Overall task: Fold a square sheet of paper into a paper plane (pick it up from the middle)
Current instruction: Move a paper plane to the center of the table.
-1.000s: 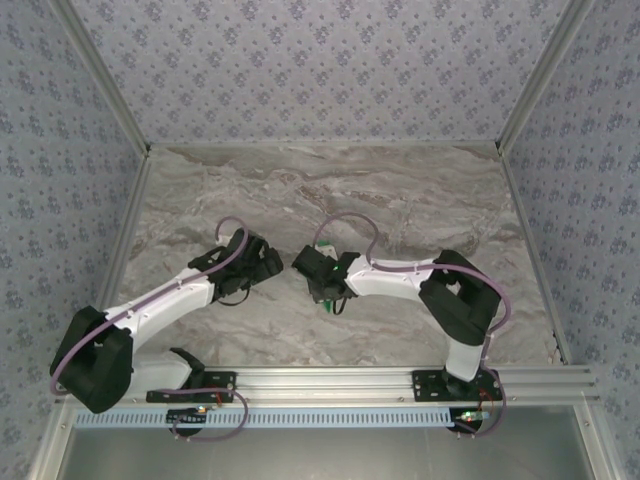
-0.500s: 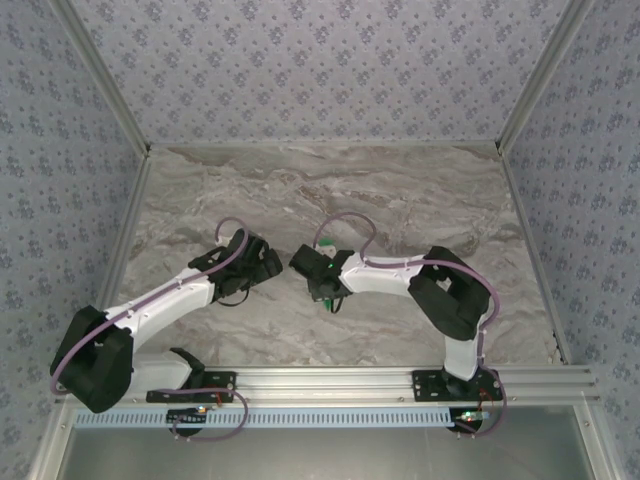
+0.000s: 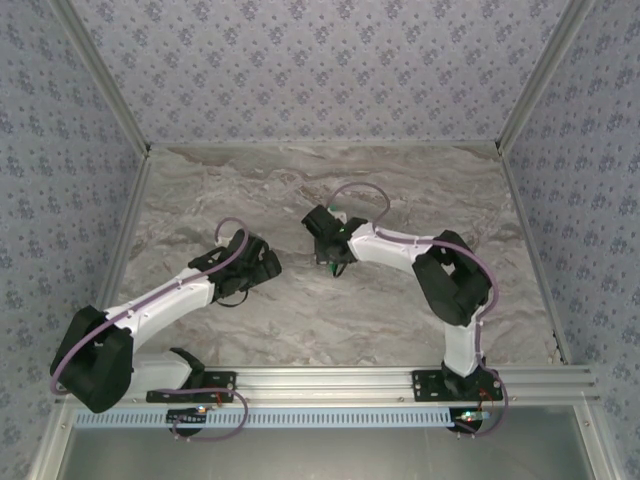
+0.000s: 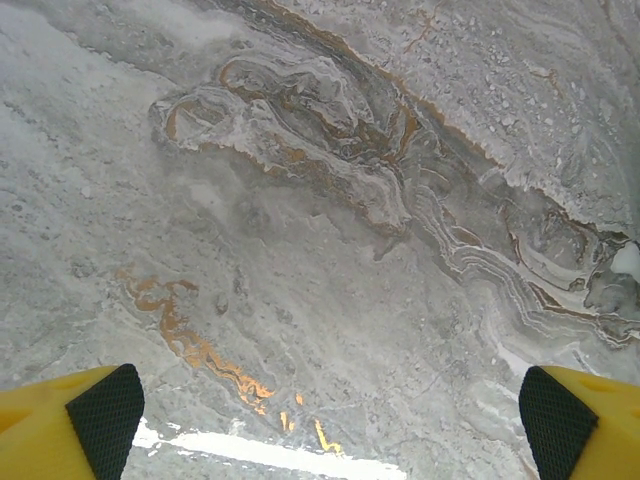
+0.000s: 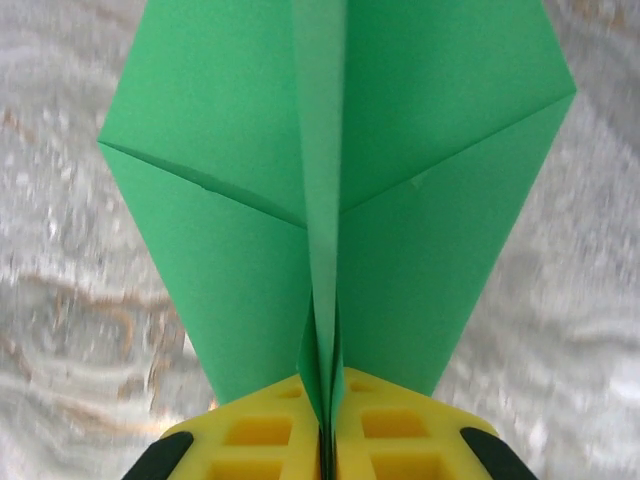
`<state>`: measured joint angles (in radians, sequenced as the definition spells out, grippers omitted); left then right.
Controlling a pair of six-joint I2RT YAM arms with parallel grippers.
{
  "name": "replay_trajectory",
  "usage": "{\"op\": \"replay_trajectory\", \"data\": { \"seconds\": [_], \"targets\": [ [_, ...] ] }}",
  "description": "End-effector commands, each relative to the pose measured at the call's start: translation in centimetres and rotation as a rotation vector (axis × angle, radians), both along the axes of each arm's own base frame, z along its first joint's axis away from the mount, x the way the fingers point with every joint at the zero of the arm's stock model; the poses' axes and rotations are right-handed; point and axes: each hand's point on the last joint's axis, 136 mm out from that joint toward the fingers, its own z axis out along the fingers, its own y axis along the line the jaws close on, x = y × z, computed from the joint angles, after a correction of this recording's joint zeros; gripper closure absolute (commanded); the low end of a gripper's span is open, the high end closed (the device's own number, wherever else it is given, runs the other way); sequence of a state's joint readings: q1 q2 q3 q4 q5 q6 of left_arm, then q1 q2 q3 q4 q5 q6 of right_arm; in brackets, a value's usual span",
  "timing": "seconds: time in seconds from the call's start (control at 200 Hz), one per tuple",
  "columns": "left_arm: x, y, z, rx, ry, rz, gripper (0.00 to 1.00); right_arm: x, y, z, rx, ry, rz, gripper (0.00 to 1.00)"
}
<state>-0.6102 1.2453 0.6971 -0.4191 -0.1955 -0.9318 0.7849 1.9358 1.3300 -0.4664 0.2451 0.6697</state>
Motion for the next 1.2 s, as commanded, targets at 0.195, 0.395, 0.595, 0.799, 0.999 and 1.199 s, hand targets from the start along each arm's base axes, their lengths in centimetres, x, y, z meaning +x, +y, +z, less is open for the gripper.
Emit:
{"op": "replay_trajectory", "data": {
  "seconds": [0.195,0.395,0.595,0.799,0.999,1.199],
  "targets": [
    [0.4,0.4,0.4,0.042,-0.003,-0.011,0.01,2.1,-1.6,-3.0,-0.068,0.06,0.003,0.84],
    [0.7,0.3,0.4,0.052,0.002,-0.015,0.01,1.5,-1.9,-5.2,-0.081,0.11,-0.011,0.82],
    [2.5,1.1,2.5,0.045,-0.039,0.014,0.01,2.2,-1.4,-1.6,-0.026,0.069,-0.039,0.73],
    [6.1,4.4,8.2,0.09,-0.157,0.075,0.01,3.4,-1.5,8.4,0.093,-0.082,-0.059,0.53],
    [8.3,9.0,13.1,0.156,-0.258,0.145,0.01,3.3,-6.7,16.2,0.107,-0.257,-0.149,0.32],
    [8.4,14.1,13.2,0.274,-0.298,0.23,0.01,2.9,-17.0,20.0,-0.045,-0.48,-0.291,0.0]
  ]
}}
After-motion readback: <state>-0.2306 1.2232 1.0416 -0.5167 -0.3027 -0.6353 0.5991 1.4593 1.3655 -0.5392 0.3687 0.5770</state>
